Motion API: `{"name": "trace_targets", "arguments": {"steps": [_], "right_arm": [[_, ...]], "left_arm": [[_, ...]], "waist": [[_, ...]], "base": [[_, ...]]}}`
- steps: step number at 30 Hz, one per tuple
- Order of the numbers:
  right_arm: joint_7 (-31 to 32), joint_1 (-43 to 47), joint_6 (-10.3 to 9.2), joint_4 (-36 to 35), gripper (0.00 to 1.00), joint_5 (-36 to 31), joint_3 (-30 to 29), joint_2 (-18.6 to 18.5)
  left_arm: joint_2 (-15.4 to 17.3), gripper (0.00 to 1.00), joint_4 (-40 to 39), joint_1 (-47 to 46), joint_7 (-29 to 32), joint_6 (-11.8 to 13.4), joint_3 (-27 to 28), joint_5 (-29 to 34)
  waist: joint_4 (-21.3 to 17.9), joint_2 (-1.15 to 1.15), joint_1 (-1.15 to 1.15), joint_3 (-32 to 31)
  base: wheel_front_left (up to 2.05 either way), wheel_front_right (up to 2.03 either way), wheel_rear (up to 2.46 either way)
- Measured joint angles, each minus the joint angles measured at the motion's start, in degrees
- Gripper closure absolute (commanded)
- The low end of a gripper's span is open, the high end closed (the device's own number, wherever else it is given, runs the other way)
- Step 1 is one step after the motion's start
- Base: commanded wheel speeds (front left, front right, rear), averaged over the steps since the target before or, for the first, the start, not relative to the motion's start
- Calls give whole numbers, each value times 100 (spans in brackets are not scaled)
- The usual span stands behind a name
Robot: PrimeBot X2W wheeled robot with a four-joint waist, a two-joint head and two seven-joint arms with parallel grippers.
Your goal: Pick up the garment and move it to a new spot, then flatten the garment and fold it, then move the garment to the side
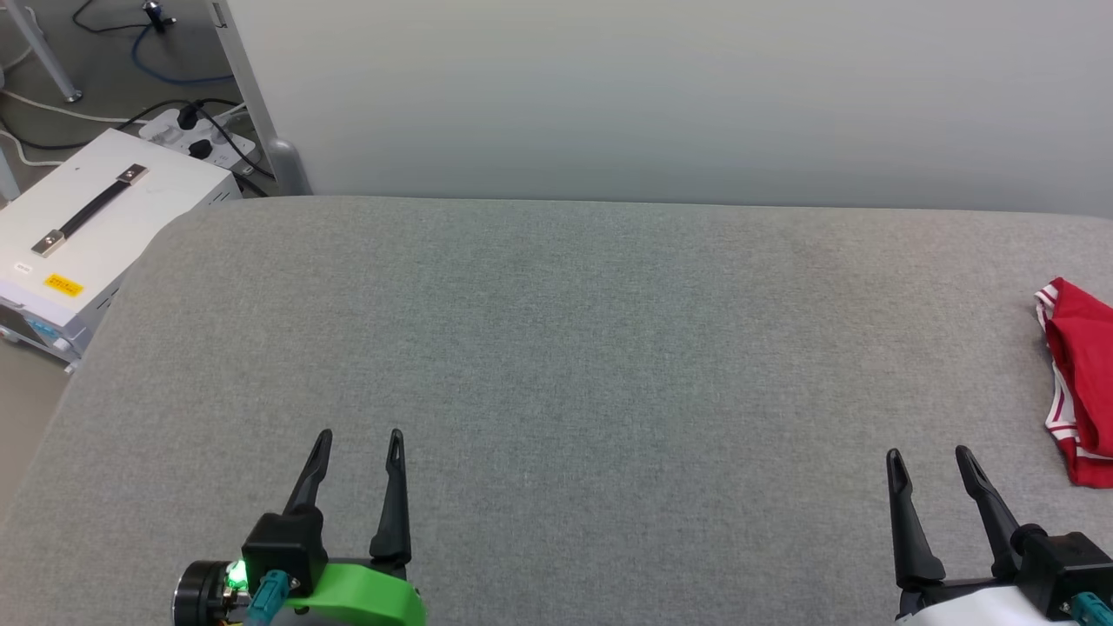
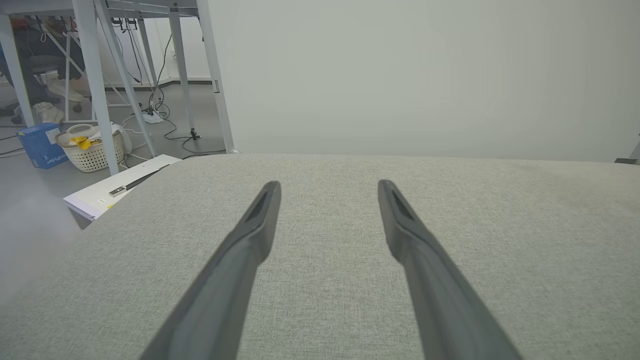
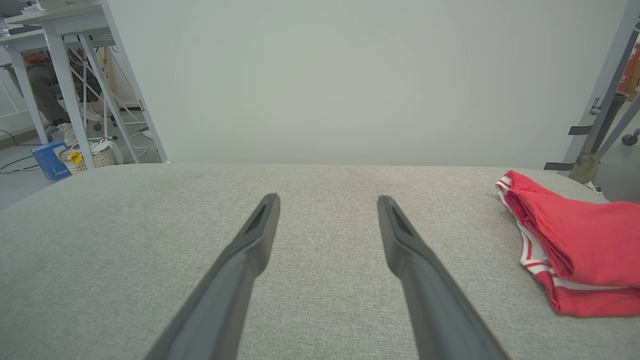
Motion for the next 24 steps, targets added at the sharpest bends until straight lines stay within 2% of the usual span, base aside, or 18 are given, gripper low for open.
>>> {"name": "trace_targets", "arguments": {"steps": [12, 13, 24], "right_arm": [[1, 5, 0, 46, 0, 33, 10, 12], [3, 5, 0, 51, 100, 33, 10, 12], [87, -5, 0, 51, 100, 27, 15, 12]], "left_arm": [[-5, 0, 59, 46, 0, -23, -4, 1], [-2, 100, 60, 45, 4, -22, -4, 1], [2, 100, 49, 43, 74, -22, 1, 3]], "waist": [[0, 0, 0, -12], [1, 0, 0, -13], [-13, 0, 0, -5]], "base": [[0, 0, 0], [0, 0, 0], [0, 0, 0]]}}
